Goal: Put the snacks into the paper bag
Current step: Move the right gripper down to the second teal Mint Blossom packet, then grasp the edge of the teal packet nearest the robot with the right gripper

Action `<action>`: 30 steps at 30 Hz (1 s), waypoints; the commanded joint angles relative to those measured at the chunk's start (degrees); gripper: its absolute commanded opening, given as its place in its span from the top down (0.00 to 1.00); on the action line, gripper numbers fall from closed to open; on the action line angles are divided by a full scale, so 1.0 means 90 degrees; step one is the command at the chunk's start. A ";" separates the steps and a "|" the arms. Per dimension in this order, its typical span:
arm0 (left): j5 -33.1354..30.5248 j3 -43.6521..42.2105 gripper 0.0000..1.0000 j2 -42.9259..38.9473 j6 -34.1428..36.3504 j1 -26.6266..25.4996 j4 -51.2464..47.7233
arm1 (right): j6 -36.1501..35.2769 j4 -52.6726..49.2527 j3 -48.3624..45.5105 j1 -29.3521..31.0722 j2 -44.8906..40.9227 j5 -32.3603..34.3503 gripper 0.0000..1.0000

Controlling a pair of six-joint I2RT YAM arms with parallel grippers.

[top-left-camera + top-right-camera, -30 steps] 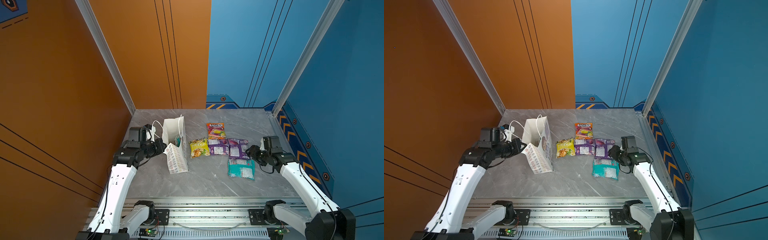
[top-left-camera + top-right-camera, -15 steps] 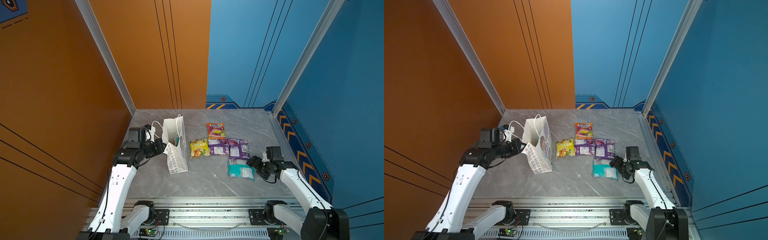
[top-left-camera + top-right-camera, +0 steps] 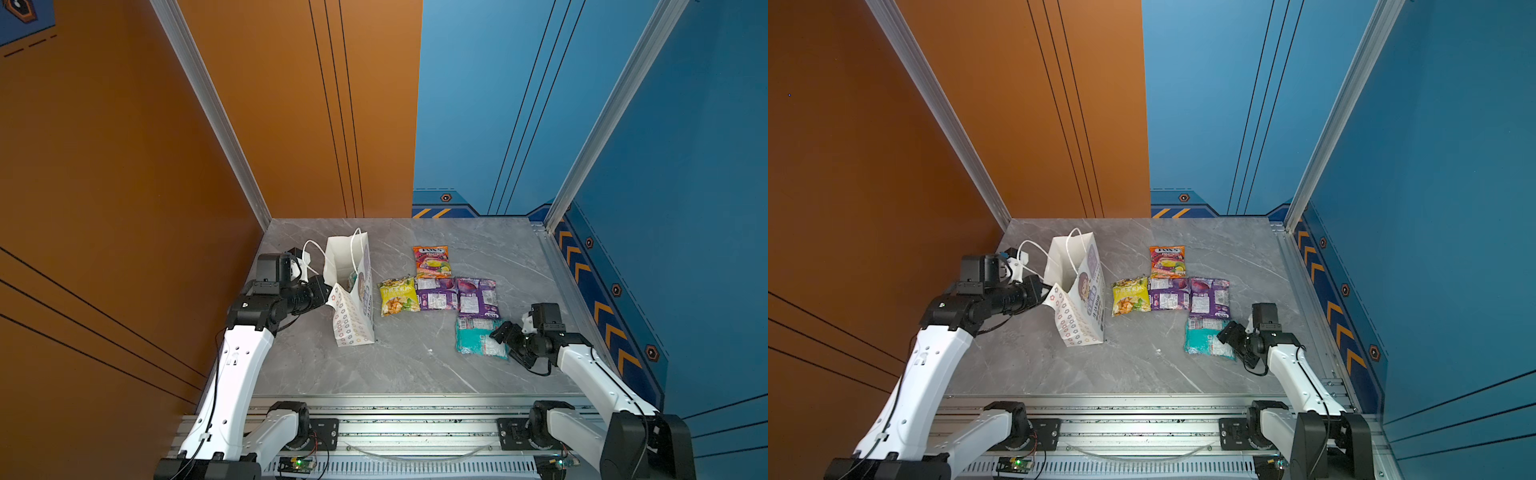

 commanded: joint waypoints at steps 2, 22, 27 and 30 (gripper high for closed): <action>-0.0082 0.0025 0.94 0.0069 0.0123 0.0078 -0.0033 | 0.0023 0.0238 -0.0140 -0.0022 0.0044 -0.0105 0.19; -0.0007 -0.0056 0.94 -0.0026 0.0083 0.0069 -0.0032 | 0.0060 0.0306 -0.0072 0.0174 0.0121 0.0230 0.54; 0.0010 -0.0052 0.94 -0.0028 0.0078 0.0069 -0.0029 | 0.0012 0.0207 0.0090 0.0453 0.0170 0.0531 0.68; 0.0024 -0.0056 0.94 -0.0037 0.0044 0.0059 -0.0035 | -0.0018 0.0164 0.0190 0.0637 0.0137 0.0695 0.78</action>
